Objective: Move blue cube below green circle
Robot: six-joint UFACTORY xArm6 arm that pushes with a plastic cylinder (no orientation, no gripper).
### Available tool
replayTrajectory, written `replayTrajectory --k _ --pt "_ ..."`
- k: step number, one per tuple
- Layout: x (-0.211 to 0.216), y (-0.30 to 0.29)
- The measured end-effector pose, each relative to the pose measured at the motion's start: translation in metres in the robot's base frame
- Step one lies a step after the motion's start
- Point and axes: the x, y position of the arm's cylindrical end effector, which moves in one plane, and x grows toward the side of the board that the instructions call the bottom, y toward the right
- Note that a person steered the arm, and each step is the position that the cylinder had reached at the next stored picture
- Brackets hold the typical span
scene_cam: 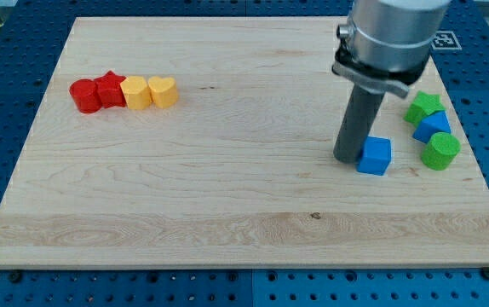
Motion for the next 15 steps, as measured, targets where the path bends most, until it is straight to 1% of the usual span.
replayTrajectory --k 1,2,3,4,5,7,8,9,10,12,14,15 --pt "0.013 -0.006" --pt "-0.019 -0.054" --pt "-0.035 -0.051" --pt "-0.035 -0.024" --pt "-0.022 0.003" --pt "0.029 0.035" --pt "0.032 0.016" --pt "-0.007 -0.009" --pt "-0.015 0.013" --pt "0.019 0.044" --pt "0.046 0.05" --pt "0.048 0.042"
